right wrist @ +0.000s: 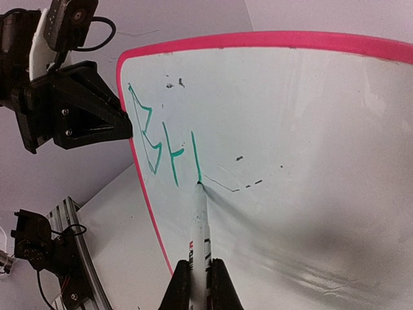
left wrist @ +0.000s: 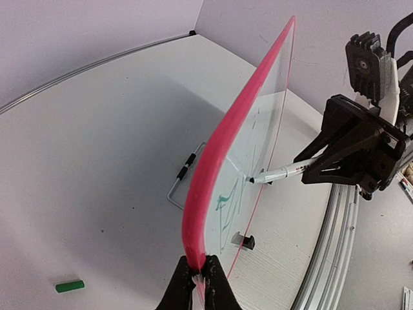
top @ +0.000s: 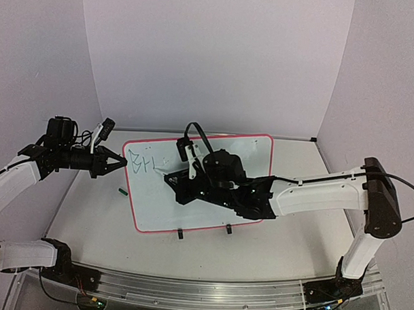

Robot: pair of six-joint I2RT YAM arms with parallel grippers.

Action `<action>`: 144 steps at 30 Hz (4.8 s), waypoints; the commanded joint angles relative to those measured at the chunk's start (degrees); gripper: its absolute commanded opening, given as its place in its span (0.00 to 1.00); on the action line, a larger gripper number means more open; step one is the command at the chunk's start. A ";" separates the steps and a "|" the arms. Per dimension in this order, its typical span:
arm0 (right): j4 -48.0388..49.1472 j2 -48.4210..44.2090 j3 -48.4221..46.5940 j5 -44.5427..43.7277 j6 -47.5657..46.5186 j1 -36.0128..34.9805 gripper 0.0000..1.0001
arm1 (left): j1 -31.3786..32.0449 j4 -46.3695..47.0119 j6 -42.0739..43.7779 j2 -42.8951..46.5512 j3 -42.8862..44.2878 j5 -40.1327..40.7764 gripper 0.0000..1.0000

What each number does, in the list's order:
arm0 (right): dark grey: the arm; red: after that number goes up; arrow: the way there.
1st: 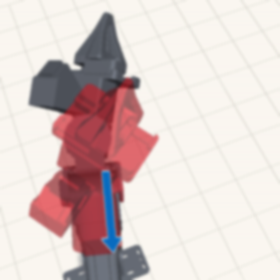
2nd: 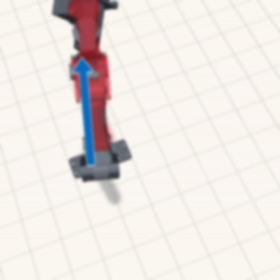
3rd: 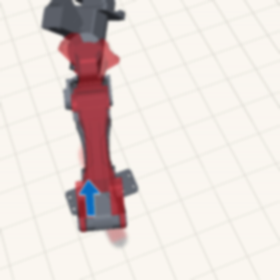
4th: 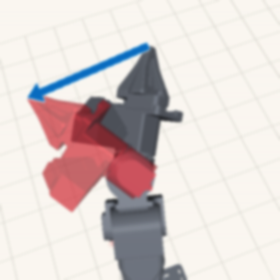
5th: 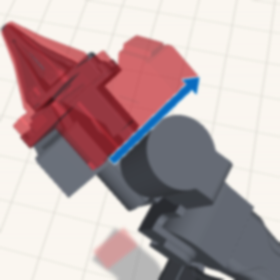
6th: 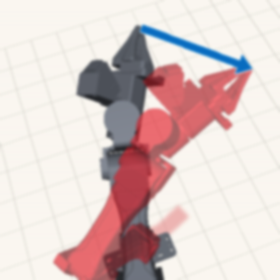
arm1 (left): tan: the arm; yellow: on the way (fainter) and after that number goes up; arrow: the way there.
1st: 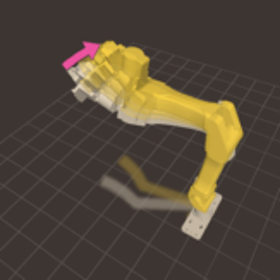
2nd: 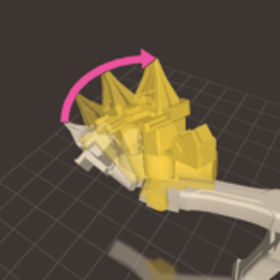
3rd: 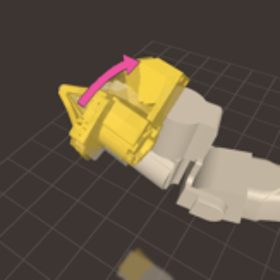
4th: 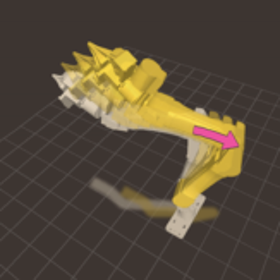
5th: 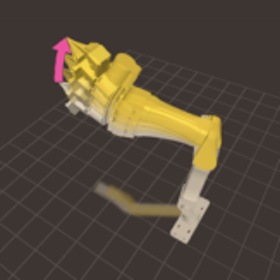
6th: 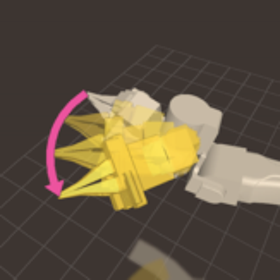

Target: Write a sentence on the whiteboard

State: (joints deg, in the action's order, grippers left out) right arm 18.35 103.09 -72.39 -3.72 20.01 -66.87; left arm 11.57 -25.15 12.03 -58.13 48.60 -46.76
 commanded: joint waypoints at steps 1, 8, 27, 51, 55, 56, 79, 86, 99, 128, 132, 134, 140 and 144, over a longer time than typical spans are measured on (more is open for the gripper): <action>1.17 -1.83 0.45 3.48 -1.10 0.16 0.00 | 0.19 -1.59 1.60 0.27 -0.35 1.71 0.00; 1.95 -4.72 0.76 5.38 -2.61 -0.20 0.00 | 0.15 -1.62 1.64 0.21 -0.40 1.84 0.00; 1.42 -0.31 -5.24 -2.17 -5.62 -0.19 0.00 | 0.17 -1.60 1.60 0.02 -0.35 1.94 0.00; 2.78 -0.97 -4.00 -0.44 -6.40 -0.19 0.00 | 0.17 -1.60 1.60 0.03 -0.37 1.94 0.00; 6.10 -4.73 -0.13 1.88 -6.23 -0.19 0.00 | 0.19 -1.61 1.66 0.03 -0.36 1.88 0.00; 6.24 -5.63 0.79 1.76 -6.06 -0.19 0.00 | 0.19 -1.62 1.65 0.00 -0.35 1.89 0.00; 4.32 -3.96 1.56 -0.67 -3.18 2.05 0.00 | 0.19 -1.57 1.59 -0.26 -0.40 1.79 0.00; 3.97 -2.96 0.59 -1.23 -3.22 2.39 0.00 | 0.20 -1.60 1.64 -0.15 -0.39 1.85 0.00; 0.73 -2.15 0.84 2.02 -3.52 2.35 0.00 | 0.19 -1.57 1.60 -0.06 -0.41 1.91 0.00; 1.25 -5.37 0.96 -1.63 -5.80 2.31 0.00 | 0.21 -1.66 1.60 -0.16 -0.39 1.85 0.00; 1.17 -5.65 2.10 -1.68 -5.15 2.32 0.00 | 0.21 -1.66 1.67 -0.25 -0.37 1.85 0.00; 1.06 -5.85 2.84 -1.33 -4.71 2.34 0.00 | 0.21 -1.64 1.68 -0.25 -0.35 1.83 0.00; 0.24 -5.96 5.22 0.39 -2.82 2.35 0.00 | 0.23 -1.65 1.75 -0.33 -0.35 1.85 0.00; 0.11 -5.39 6.26 1.95 -1.55 2.11 0.00 | 0.26 -1.63 1.70 -0.32 -0.36 1.74 0.00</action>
State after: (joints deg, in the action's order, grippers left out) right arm 18.61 98.96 -67.33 -2.28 16.47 -64.93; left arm 11.60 -25.19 12.03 -58.15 48.60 -46.74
